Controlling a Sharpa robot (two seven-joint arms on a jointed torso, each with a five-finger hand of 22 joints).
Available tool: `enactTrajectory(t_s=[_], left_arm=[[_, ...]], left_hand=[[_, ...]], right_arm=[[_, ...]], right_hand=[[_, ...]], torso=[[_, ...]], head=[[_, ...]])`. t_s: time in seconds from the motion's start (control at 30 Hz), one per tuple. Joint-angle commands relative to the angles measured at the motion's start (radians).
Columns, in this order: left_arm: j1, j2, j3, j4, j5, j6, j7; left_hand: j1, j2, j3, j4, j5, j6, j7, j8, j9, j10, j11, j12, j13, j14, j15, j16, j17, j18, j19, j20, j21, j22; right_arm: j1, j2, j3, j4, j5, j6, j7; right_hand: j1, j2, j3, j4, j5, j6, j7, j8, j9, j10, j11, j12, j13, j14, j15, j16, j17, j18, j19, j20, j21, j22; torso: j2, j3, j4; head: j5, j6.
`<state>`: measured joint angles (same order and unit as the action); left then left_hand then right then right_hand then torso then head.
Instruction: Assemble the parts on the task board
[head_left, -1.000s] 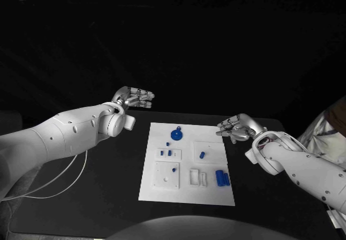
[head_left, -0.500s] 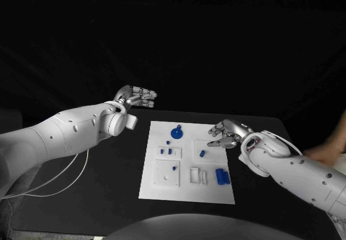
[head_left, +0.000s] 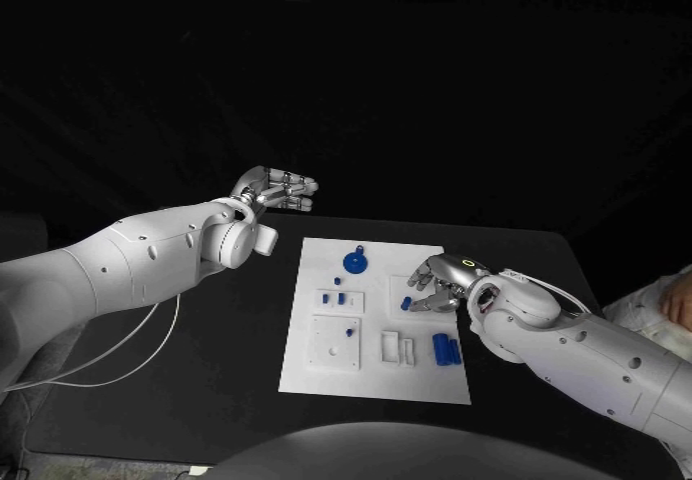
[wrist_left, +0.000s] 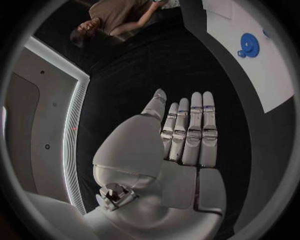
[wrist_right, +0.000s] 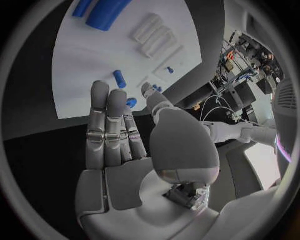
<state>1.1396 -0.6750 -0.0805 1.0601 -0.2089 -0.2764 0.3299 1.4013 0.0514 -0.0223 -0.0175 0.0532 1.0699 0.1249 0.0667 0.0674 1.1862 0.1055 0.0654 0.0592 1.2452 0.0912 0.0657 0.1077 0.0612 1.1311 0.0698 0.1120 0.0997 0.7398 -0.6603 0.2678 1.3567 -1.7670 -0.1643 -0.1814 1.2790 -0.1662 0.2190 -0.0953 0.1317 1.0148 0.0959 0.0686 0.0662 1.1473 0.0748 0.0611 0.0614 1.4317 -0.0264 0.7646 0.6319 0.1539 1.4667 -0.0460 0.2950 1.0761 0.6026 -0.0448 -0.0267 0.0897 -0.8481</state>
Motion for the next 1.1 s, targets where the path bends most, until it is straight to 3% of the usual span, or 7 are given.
enactTrajectory(t_s=[0.03,0.2,0.37,0.6,0.83,1.1], left_arm=[[0.001,-0.001,0.001,0.008,-0.001,0.012,0.007],[0.001,-0.006,0.001,0.017,-0.002,0.012,0.006],[0.002,-0.01,0.001,0.023,-0.004,0.012,0.004],[0.003,-0.012,0.001,0.027,-0.006,0.013,0.003],[0.005,-0.013,0.001,0.031,-0.007,0.013,0.0],[0.009,-0.015,0.001,0.034,-0.008,0.013,-0.002]], left_hand=[[-0.001,0.007,0.004,0.001,0.004,-0.003,0.002,-0.002,0.0,-0.005,0.001,-0.006,-0.001,-0.006,-0.002,-0.002,0.001,0.004,-0.003,0.005,0.003,-0.002],[-0.001,0.007,0.004,0.001,0.004,-0.003,0.002,-0.002,0.0,-0.005,0.001,-0.006,-0.001,-0.006,-0.002,-0.002,0.001,0.004,-0.003,0.005,0.003,-0.002],[-0.001,0.007,0.004,0.001,0.004,-0.003,0.002,-0.002,0.0,-0.005,0.001,-0.006,-0.001,-0.006,-0.002,-0.002,0.001,0.004,-0.003,0.005,0.003,-0.002],[-0.002,0.006,0.004,0.0,0.005,-0.003,0.002,-0.002,0.001,-0.005,0.001,-0.006,-0.001,-0.007,-0.002,-0.002,0.001,0.004,-0.003,0.005,0.003,-0.002],[-0.002,0.006,0.004,0.001,0.004,-0.004,0.002,-0.002,0.0,-0.005,0.001,-0.006,-0.001,-0.007,-0.001,-0.003,0.001,0.004,-0.004,0.006,0.003,-0.002],[-0.002,0.006,0.004,0.001,0.004,-0.004,0.002,-0.002,0.0,-0.005,0.001,-0.006,-0.001,-0.007,-0.001,-0.003,0.001,0.004,-0.004,0.006,0.003,-0.002]], right_arm=[[0.001,0.012,-0.01,-0.011,-0.066,0.021,-0.029],[0.003,0.032,-0.023,-0.035,-0.097,-0.018,-0.048],[0.004,0.046,-0.029,-0.052,-0.122,-0.07,-0.074],[0.006,0.067,-0.036,-0.069,-0.129,-0.088,-0.08],[0.009,0.086,-0.058,-0.086,-0.12,-0.072,-0.074],[0.011,0.099,-0.075,-0.102,-0.116,-0.049,-0.076]], right_hand=[[-0.005,-0.001,0.021,-0.008,-0.02,0.011,0.001,-0.006,-0.002,0.01,0.001,-0.002,0.0,0.004,0.0,0.004,-0.001,-0.009,0.036,-0.001,0.001,-0.002],[-0.019,-0.001,0.097,-0.03,-0.047,0.023,0.007,-0.006,-0.002,0.022,-0.001,-0.002,0.0,0.009,0.002,0.005,-0.001,-0.009,0.038,0.0,0.011,-0.006],[-0.049,-0.028,0.199,-0.043,-0.073,0.032,0.009,-0.006,-0.002,0.028,-0.002,-0.002,0.0,0.013,0.001,0.006,-0.002,-0.008,0.037,-0.001,0.025,-0.014],[-0.053,-0.03,0.224,-0.043,-0.078,0.032,0.007,-0.006,-0.002,0.034,-0.004,-0.002,0.0,0.015,-0.001,0.005,-0.002,-0.01,0.038,-0.002,0.035,-0.022],[-0.06,-0.03,0.262,-0.046,-0.08,0.039,0.007,-0.006,-0.001,0.044,-0.006,-0.002,-0.001,0.016,-0.002,0.006,0.0,-0.012,0.037,-0.004,0.046,-0.025],[-0.063,-0.027,0.272,-0.049,-0.079,0.044,0.007,-0.006,-0.001,0.048,-0.007,-0.002,-0.001,0.015,-0.002,0.007,0.002,-0.013,0.036,-0.004,0.05,-0.025]], torso=[[0.001,0.0,0.0006],[0.003,0.0007,0.0016],[0.008,0.0016,0.0049],[0.011,0.0014,0.0059],[0.014,0.0017,0.0073],[0.019,0.0016,0.0095]], head=[[0.002,-0.001],[0.005,-0.004],[0.006,-0.001],[0.005,0.0],[0.009,-0.003],[0.008,-0.002]])
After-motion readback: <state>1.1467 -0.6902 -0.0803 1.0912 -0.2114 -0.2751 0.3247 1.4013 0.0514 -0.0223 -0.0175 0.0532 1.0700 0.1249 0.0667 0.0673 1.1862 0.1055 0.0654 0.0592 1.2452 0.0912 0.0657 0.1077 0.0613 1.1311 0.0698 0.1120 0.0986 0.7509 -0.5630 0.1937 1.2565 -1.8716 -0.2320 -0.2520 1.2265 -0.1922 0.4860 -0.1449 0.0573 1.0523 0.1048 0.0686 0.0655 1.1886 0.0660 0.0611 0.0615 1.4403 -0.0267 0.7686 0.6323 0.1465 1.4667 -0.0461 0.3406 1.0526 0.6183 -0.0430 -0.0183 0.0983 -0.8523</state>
